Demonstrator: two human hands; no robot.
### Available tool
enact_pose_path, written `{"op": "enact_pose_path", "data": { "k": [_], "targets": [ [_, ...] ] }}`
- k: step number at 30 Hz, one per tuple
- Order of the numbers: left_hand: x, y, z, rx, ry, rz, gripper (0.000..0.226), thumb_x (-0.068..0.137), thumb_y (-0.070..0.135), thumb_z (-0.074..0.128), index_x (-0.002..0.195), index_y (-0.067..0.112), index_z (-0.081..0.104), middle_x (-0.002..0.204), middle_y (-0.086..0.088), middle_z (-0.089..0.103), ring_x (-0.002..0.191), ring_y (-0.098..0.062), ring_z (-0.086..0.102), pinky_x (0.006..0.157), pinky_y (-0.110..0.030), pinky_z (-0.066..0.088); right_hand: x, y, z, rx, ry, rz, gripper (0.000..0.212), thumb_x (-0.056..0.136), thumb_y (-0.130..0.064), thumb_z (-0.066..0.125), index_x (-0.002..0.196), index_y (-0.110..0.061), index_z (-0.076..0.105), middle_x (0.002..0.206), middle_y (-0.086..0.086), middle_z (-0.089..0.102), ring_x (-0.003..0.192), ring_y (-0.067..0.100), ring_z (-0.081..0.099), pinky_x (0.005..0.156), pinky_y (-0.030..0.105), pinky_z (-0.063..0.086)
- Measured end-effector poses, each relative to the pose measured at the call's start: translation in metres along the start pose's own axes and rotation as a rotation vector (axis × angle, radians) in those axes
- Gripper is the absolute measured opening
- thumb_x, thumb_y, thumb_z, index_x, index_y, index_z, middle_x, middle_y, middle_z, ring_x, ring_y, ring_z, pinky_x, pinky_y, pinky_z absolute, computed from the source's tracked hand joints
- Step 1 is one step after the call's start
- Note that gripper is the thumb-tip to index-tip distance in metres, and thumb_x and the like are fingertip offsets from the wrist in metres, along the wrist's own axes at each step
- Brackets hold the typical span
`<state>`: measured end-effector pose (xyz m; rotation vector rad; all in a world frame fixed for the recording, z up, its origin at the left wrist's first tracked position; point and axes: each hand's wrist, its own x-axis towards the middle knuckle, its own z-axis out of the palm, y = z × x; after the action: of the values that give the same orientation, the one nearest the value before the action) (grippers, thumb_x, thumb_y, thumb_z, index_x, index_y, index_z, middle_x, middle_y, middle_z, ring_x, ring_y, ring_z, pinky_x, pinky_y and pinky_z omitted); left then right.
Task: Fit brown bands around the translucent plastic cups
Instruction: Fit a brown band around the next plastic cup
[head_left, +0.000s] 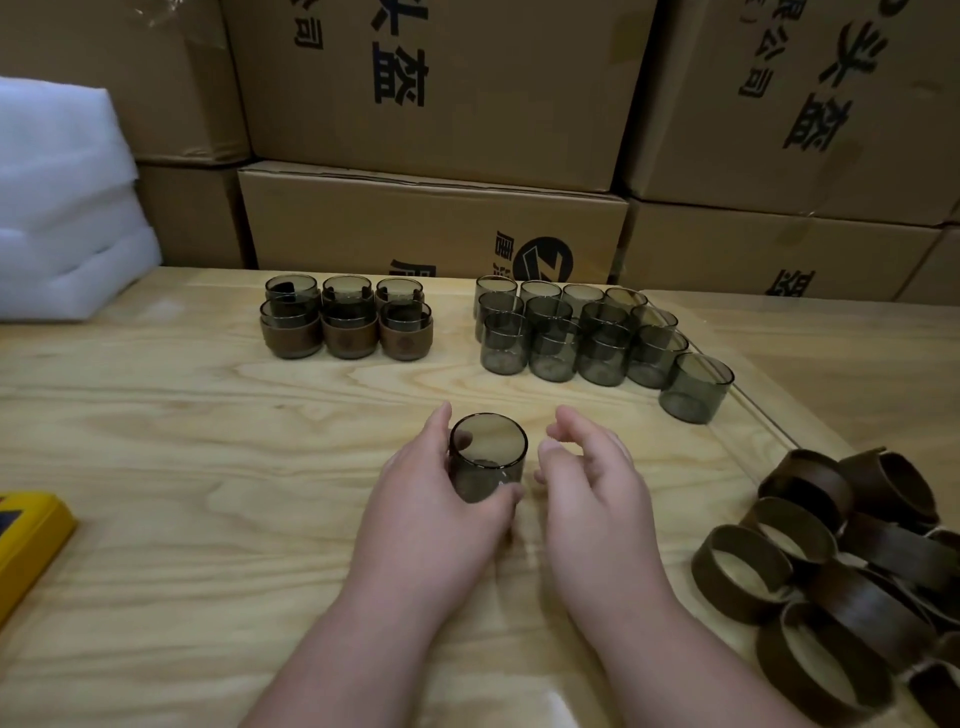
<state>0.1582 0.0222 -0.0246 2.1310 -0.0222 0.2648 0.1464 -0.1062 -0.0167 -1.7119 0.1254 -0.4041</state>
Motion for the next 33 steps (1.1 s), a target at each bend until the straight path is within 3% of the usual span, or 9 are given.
{"op": "enact_pose_path", "data": {
  "k": [3,5,7,10,15,21,25,28,33],
  "targets": [
    [-0.001,0.001,-0.001,-0.101,0.035,0.033,0.053,0.068,0.036,0.091,0.109,0.052,0.061,0.103,0.037,0.066,0.094,0.026,0.055,0.072,0.005,0.036,0.0,0.001,-0.003,0.053,-0.049,0.025,0.07,0.082,-0.055,0.047,0.15,-0.037,0.046,0.116,-0.015,0.061,0.111,0.009,0.06,0.108,0.044,0.048],
    [-0.002,0.002,-0.001,-0.181,0.012,0.038,0.058,0.066,0.033,0.093,0.113,0.049,0.064,0.11,0.028,0.068,0.097,0.021,0.059,0.075,0.001,0.041,-0.001,0.001,-0.005,0.087,-0.097,-0.005,0.072,0.08,-0.064,0.045,0.148,-0.039,0.046,0.125,-0.012,0.06,0.123,0.013,0.055,0.113,0.05,0.042],
    [-0.002,0.004,-0.001,-0.236,-0.002,0.061,0.066,0.066,0.03,0.095,0.117,0.054,0.061,0.117,0.026,0.067,0.102,0.012,0.063,0.088,-0.01,0.049,-0.002,0.002,-0.008,0.151,-0.164,-0.043,0.073,0.075,-0.069,0.041,0.141,-0.04,0.052,0.132,-0.01,0.061,0.128,0.015,0.055,0.112,0.046,0.044],
    [-0.002,0.006,-0.001,-0.301,-0.023,0.107,0.073,0.066,0.026,0.094,0.112,0.066,0.055,0.12,0.027,0.067,0.108,0.003,0.067,0.099,-0.027,0.053,0.003,0.002,-0.008,0.28,-0.237,-0.042,0.063,0.077,-0.058,0.039,0.129,-0.033,0.063,0.116,-0.01,0.071,0.106,0.007,0.067,0.086,0.028,0.051],
    [-0.004,0.007,-0.001,-0.349,-0.024,0.147,0.075,0.062,0.027,0.086,0.114,0.07,0.053,0.118,0.041,0.061,0.099,0.001,0.072,0.092,-0.027,0.055,0.013,-0.002,0.002,0.371,-0.272,-0.007,0.054,0.08,-0.035,0.029,0.116,-0.023,0.068,0.115,0.015,0.07,0.09,0.011,0.07,0.07,0.024,0.054],
    [-0.002,0.004,0.0,-0.48,0.023,0.114,0.073,0.062,0.026,0.085,0.123,0.054,0.054,0.125,0.015,0.064,0.096,-0.01,0.075,0.093,-0.038,0.059,0.016,-0.002,0.007,0.361,-0.225,0.005,0.047,0.093,-0.033,0.029,0.111,-0.027,0.072,0.113,0.006,0.075,0.108,0.019,0.069,0.076,0.03,0.054],
    [-0.001,0.002,0.001,-0.497,0.004,0.105,0.069,0.065,0.023,0.086,0.115,0.061,0.056,0.124,0.02,0.065,0.097,-0.007,0.075,0.087,-0.029,0.058,0.017,-0.001,0.008,0.276,-0.199,-0.015,0.048,0.108,-0.007,0.03,0.111,-0.028,0.073,0.109,-0.002,0.076,0.102,0.011,0.071,0.071,0.024,0.056],
    [-0.001,0.002,0.0,-0.495,-0.001,0.124,0.072,0.066,0.02,0.089,0.121,0.055,0.058,0.122,0.018,0.068,0.098,-0.007,0.075,0.081,-0.02,0.058,0.016,-0.003,0.011,0.351,-0.207,-0.012,0.042,0.11,-0.02,0.035,0.11,-0.026,0.076,0.108,0.0,0.076,0.096,0.017,0.075,0.071,0.025,0.058],
    [-0.001,0.005,-0.002,-0.422,0.029,0.097,0.074,0.058,0.037,0.082,0.119,0.069,0.055,0.126,0.003,0.065,0.098,-0.02,0.072,0.078,-0.023,0.057,0.013,-0.006,0.015,0.323,-0.331,-0.083,0.032,0.09,-0.028,0.056,0.092,-0.053,0.075,0.097,-0.019,0.077,0.091,0.007,0.075,0.074,0.022,0.058]
  ]
}}
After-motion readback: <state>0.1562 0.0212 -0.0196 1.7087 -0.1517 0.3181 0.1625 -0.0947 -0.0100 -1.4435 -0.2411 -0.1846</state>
